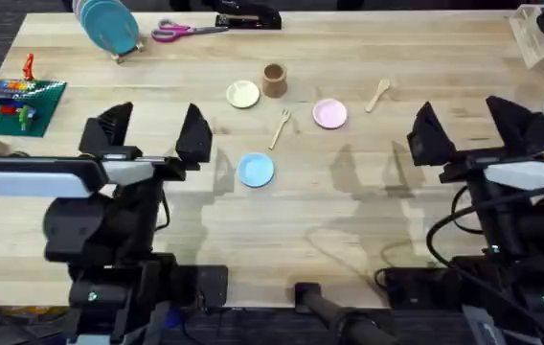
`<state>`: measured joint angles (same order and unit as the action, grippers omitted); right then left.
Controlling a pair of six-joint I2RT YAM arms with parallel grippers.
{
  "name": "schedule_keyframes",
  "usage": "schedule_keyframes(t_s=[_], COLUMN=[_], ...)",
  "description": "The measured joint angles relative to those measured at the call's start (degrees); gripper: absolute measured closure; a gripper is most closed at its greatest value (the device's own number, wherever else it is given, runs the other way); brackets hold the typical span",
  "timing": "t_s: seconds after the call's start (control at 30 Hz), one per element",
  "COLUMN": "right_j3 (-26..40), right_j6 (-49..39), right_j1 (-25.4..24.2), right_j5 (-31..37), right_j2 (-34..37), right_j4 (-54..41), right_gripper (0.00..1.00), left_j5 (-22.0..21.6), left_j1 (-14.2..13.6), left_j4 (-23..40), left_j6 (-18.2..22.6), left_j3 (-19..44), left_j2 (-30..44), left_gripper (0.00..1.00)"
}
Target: Pick up a utensil and set it on the pink plate, then put the other utensil in the container.
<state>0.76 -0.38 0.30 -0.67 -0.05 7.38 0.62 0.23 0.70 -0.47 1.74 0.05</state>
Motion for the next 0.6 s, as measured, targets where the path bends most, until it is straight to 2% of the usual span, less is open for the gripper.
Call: schedule_keyframes(t_s=[0.17, 0.33, 0.5, 0.6], right_j3=[4.2, 13.5, 25.0, 32.7], right_j6=[0.0, 0.0, 0.0, 0.0], right_j1=[0.0, 0.0, 0.0, 0.0], right_j5=[0.0, 0.0, 0.0, 0.0], right_j2=[1.7, 7.1, 15.5, 21.0], right_j4=[-2.2, -6.1, -13.4, -20.4], right_gripper=[0.005, 0.006, 0.006, 0.006], left_j5=[-0.2, -0.4, -0.5, -0.5], left_j1=[0.0, 0.0, 0.0, 0.0], left_j4=[0.5, 1.0, 8.2, 15.6], left_j6=[0.0, 1.1, 1.7, 1.8], left_j3=[5.0, 12.2, 23.3, 31.6], left_j2=[0.5, 6.1, 16.4, 23.0], left_gripper=[0.006, 0.007, 0.007, 0.007])
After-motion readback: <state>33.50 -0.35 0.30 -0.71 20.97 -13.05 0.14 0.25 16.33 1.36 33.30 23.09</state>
